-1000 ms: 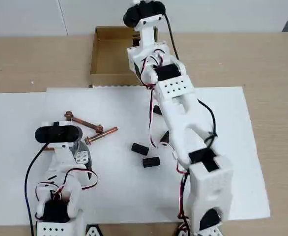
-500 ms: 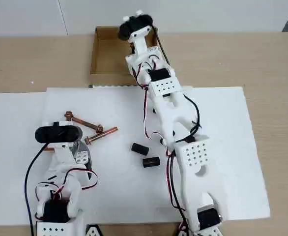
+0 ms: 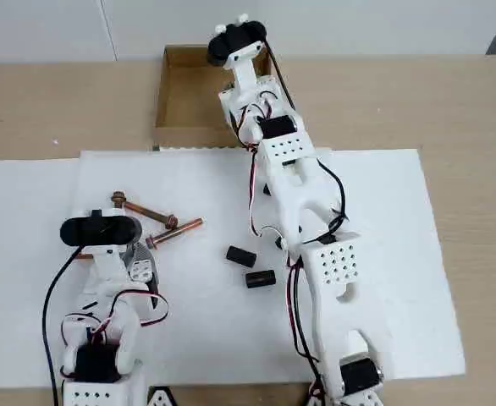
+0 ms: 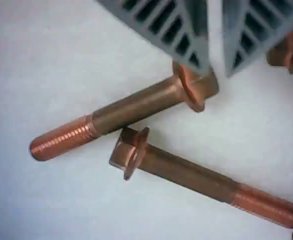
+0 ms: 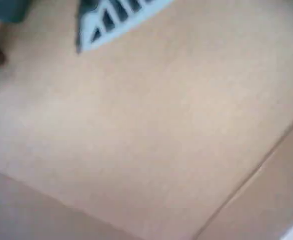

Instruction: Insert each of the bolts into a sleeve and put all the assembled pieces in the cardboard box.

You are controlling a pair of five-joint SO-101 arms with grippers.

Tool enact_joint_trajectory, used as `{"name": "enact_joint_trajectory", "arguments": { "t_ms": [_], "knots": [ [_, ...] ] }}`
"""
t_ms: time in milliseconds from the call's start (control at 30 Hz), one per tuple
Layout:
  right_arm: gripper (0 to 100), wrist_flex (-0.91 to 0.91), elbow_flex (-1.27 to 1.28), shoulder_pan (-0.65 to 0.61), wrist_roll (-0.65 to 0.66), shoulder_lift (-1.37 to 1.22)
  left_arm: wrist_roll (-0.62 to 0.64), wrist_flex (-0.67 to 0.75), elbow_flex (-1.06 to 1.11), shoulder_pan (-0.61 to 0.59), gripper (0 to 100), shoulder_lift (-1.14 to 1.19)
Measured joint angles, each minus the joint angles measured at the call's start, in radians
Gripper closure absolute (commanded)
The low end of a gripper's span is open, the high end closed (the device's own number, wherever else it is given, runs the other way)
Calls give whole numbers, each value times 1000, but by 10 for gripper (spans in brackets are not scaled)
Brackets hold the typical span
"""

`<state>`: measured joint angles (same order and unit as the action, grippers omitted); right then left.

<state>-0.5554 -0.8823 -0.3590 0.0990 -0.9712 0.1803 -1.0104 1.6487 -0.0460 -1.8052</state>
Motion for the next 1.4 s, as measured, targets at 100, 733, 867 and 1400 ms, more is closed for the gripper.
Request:
{"name": "enact_joint_trajectory", "arguments": {
  "t_ms": [100, 733, 867, 1400],
  "knots": [
    [966, -14, -11, 2, 0, 0, 0, 0, 0, 0, 994, 0],
    [995, -799, -221, 0, 0, 327, 0, 0, 0, 0, 994, 0],
    [995, -954, -227, 0, 0, 397, 0, 0, 0, 0, 994, 0],
    [995, -1151, -68, 0, 0, 712, 0, 0, 0, 0, 994, 0]
  ]
}}
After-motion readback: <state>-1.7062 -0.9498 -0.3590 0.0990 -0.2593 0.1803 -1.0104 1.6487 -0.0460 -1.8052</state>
